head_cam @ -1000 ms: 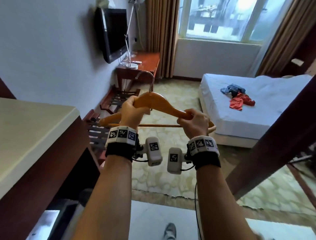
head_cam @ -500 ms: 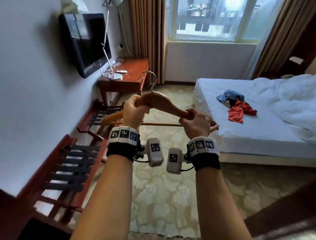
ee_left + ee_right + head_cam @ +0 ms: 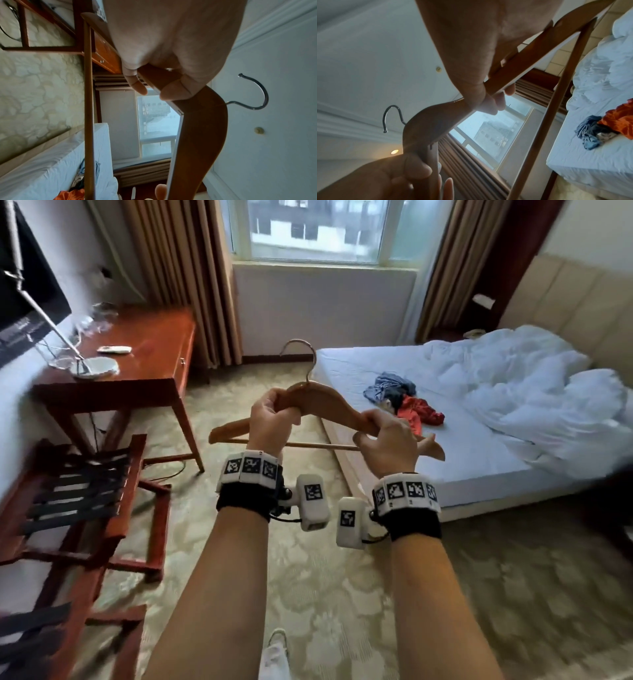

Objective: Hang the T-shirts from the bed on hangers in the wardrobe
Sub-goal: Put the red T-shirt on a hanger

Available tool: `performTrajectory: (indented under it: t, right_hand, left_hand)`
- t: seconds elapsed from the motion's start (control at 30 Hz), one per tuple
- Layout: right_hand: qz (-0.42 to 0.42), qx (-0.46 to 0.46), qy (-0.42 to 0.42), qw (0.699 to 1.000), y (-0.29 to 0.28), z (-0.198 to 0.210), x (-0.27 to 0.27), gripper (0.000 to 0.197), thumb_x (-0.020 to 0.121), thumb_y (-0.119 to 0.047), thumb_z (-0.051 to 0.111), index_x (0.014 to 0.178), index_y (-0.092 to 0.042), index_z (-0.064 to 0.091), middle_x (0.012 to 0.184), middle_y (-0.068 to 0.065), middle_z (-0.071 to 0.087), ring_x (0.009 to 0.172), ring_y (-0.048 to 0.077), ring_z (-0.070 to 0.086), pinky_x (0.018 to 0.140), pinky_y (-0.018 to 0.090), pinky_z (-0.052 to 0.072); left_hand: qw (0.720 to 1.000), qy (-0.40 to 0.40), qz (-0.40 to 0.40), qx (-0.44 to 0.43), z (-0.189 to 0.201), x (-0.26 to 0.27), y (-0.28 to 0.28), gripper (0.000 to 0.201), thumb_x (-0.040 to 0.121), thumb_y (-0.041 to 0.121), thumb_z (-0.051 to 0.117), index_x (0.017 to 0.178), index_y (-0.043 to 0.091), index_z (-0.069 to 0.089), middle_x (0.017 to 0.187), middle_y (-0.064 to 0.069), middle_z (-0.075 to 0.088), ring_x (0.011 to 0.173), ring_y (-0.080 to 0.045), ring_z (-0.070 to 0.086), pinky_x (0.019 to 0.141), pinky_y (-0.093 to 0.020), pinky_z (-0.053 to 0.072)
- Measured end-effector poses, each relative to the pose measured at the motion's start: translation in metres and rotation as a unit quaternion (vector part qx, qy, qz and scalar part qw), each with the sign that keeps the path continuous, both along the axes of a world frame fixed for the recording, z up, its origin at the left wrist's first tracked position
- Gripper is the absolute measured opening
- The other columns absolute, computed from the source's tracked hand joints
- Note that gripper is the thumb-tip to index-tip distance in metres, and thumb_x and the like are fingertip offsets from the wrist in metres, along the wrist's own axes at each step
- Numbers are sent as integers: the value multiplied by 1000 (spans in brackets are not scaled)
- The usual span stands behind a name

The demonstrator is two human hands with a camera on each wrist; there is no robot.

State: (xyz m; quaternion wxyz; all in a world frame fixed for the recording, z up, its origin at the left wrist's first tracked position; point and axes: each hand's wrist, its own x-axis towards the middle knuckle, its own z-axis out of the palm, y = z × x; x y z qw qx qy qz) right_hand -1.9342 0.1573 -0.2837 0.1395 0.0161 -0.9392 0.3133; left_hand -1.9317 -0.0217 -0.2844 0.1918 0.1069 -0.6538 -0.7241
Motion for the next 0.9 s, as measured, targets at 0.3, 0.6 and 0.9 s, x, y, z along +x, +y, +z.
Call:
performTrajectory:
  t: [0.3, 0.6, 0.9]
  right_hand:
    - [-101, -3, -51, 994, -6, 5, -170, 27, 86, -34, 66, 111, -42, 65, 112, -10, 67, 126, 19, 48, 114, 70, -1]
    - [-103, -9, -66, 992, 22, -21, -336, 25, 83, -31, 64, 108, -34, 65, 91, -9, 70, 107, 22, 61, 116, 52, 19]
    - [-95, -70, -85, 989, 81, -2, -508, 34, 83, -40, 71, 115, -30, 65, 103, -3, 71, 109, 28, 60, 104, 42, 37]
  left_hand:
    - [994, -6, -106, -3, -2, -206, 0, 29, 63, -8, 56, 76, 18, 60, 72, 2, 59, 69, -9, 54, 64, -16, 46]
    - [979, -16, -192, -62, -27, -386, 45, 28, 50, 5, 53, 75, 16, 60, 74, -6, 56, 76, -20, 52, 72, -36, 44]
    - [964, -27, -248, -94, -24, -575, 116, 30, 66, -15, 54, 71, 15, 55, 66, 0, 49, 55, 0, 48, 54, -13, 39]
